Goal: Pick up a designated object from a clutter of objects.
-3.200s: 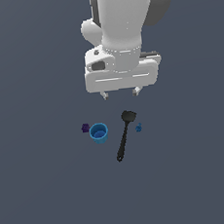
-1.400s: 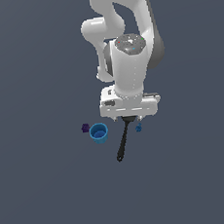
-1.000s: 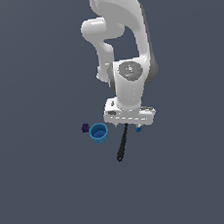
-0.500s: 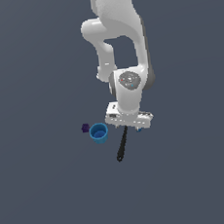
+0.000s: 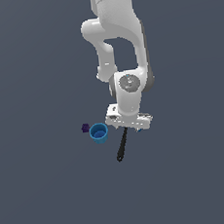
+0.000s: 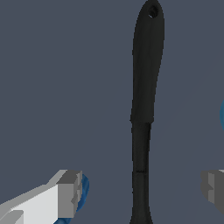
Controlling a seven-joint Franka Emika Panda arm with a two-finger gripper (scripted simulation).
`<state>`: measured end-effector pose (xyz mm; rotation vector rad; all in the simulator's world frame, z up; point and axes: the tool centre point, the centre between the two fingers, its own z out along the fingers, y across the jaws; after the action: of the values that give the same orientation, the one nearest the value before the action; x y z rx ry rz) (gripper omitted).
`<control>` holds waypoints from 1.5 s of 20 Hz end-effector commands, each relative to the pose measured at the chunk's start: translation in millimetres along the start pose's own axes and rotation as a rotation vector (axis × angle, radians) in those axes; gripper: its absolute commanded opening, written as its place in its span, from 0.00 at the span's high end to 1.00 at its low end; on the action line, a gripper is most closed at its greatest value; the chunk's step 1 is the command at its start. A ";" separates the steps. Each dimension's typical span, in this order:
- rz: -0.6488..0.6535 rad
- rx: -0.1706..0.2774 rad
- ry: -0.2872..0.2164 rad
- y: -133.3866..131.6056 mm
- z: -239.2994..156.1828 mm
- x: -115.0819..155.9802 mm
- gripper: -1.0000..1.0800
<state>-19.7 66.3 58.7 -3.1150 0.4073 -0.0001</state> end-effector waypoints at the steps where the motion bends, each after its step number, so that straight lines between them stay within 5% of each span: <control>1: 0.000 0.000 -0.001 0.1 9.6 -0.8 0.04; 12: 0.002 0.000 0.000 0.1 41.8 -0.7 0.04; 13: 0.002 0.000 0.000 0.1 41.8 -0.7 1.00; 30: -0.003 0.005 0.007 -3.1 25.7 0.1 1.00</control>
<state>-19.2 69.7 28.5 -3.1125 0.4020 -0.0097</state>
